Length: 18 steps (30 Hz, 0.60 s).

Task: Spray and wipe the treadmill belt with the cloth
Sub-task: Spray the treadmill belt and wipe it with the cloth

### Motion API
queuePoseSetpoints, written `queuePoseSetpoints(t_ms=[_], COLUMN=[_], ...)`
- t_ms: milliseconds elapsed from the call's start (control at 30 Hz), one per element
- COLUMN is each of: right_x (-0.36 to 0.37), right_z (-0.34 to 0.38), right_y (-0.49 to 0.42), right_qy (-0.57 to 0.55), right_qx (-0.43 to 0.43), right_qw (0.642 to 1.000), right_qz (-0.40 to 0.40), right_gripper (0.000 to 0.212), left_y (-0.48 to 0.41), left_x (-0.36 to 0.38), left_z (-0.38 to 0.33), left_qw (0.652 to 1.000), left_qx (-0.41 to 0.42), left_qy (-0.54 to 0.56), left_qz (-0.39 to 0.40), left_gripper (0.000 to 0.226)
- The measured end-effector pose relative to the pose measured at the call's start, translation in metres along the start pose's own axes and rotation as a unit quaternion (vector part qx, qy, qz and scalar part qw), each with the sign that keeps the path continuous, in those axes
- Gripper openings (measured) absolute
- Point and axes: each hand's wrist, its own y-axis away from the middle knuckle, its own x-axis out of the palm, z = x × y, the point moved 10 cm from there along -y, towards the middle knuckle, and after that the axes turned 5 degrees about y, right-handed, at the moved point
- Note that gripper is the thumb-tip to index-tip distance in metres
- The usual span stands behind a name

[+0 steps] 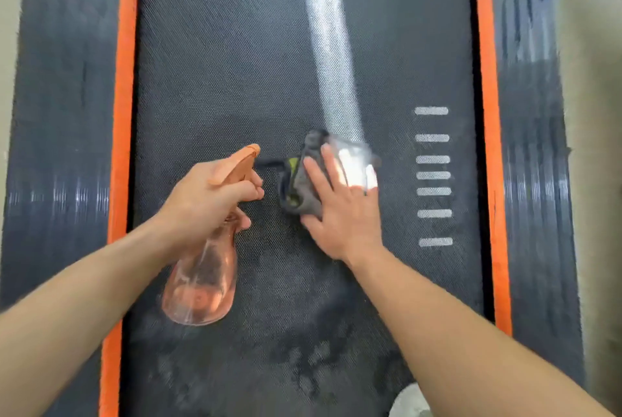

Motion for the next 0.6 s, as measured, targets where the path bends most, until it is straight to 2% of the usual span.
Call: queuePoseSetpoints(t_ms=[67,167,233,367,433,467,600], right_x=[-0.011,-0.021,-0.017,0.012,0.023,0.024,0.018], right_z=[-0.046,-0.067,-0.051,0.0,-0.012,-0.031,-0.127], right_y=[-0.037,-0.054,-0.031,0.065,0.097,0.105,0.116], right_qy=[-0.017,-0.009,-0.021,0.007,0.022,0.024,0.024], right_qx=[0.125,0.171,0.148,-0.018,-0.052,-0.025,0.171], right_qw=[0.992,0.985,0.989,1.0,0.998,0.999,0.985], right_qz=[0.002,-0.021,-0.021,0.014,0.011,0.006,0.014], right_gripper=[0.09,0.09,0.091,0.095,0.097,0.096,0.087], left_y=[-0.003,-0.008,-0.014,-0.028,-0.035,-0.037,-0.042], left_x=[0.009,0.019,0.028,0.055,0.074,0.083,0.109], left_z=[-0.004,-0.011,-0.019,-0.039,-0.046,-0.048,-0.033], left_qw=[1.0,1.0,1.0,1.0,0.999,0.998,0.995], left_qx=[0.006,-0.001,-0.014,-0.026,-0.031,-0.032,-0.059], left_qy=[-0.007,-0.022,-0.011,0.002,-0.011,-0.022,-0.038], left_qz=[0.01,0.001,0.001,0.017,0.038,0.047,0.078], left_gripper=[0.047,0.036,0.026,0.026,0.025,0.024,0.008])
